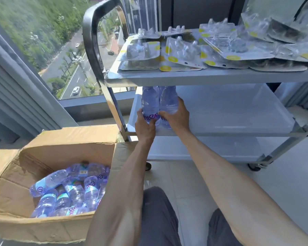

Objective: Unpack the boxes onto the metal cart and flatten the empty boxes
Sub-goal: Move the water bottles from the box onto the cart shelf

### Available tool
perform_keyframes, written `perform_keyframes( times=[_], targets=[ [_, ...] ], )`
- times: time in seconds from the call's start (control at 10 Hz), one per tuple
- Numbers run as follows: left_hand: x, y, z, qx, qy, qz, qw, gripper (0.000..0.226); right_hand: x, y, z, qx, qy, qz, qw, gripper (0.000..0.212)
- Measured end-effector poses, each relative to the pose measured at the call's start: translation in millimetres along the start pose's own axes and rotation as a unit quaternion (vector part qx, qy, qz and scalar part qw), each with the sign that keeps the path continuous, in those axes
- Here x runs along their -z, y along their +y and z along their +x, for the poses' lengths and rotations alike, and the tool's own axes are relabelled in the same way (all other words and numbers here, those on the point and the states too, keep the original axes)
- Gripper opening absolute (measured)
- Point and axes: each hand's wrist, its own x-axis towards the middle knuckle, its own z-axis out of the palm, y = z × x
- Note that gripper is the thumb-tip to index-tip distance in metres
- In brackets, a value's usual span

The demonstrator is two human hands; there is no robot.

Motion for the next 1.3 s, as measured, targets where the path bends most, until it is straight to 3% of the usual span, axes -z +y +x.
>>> perform_keyframes(
  times=[0.1,0.2,0.3,0.5,0.6,0.7,0.8,0.9,1.1,1.2,1.3],
  targets=[
    [1.2,0.7,0.1,0.0,-0.007,-0.012,1.0,0.047,-8.8,20.7,-8.5,-0.025,0.006,-0.059,0.998,0.069],
    [5.2,-1.5,-1.2,-0.003,-0.032,-0.016,0.999,0.049,-14.9,37.0,-17.8,-0.069,0.02,-0.081,0.994,0.054],
    [8.2,-4.5,-1.9,0.0,-0.045,-0.025,0.999,0.054,-18.5,31.9,-18.2,-0.083,0.044,-0.063,0.994,0.057],
    [12.7,-12.6,-1.8,0.034,-0.067,0.065,0.995,0.032,-27.0,32.1,-22.1,-0.088,0.073,-0.104,0.988,0.05],
    [17.7,-17.3,-8.0,0.022,-0.045,0.079,0.996,0.037,-28.9,40.6,-41.6,-0.078,0.116,-0.172,0.975,0.035],
    [38.5,-33.3,-19.3,0.009,0.043,0.115,0.992,0.033,-47.7,42.3,-75.6,-0.025,0.181,-0.209,0.961,0.03],
    [75.6,-58.2,-32.5,-0.02,0.119,0.11,0.987,0.022,-80.5,34.5,-110.1,0.026,0.107,-0.16,0.981,0.02],
    [118.5,-104.1,-39.6,0.07,0.137,0.118,0.981,0.02,-112.3,22.7,-139.5,0.029,-0.019,-0.142,0.989,0.015],
    [174.1,-199.3,-73.1,0.348,-0.044,0.274,0.896,0.034,-175.5,13.2,-188.7,-0.095,-0.308,-0.154,0.934,0.04],
    [184.6,-223.1,-85.8,0.402,-0.123,0.313,0.852,0.041,-194.4,15.3,-203.1,-0.009,-0.322,-0.179,0.93,0.045],
    [187.6,-234.7,-80.2,0.418,-0.172,0.32,0.833,0.042,-222.6,39.9,-208.0,0.153,-0.279,-0.192,0.928,0.044]
  ],
)
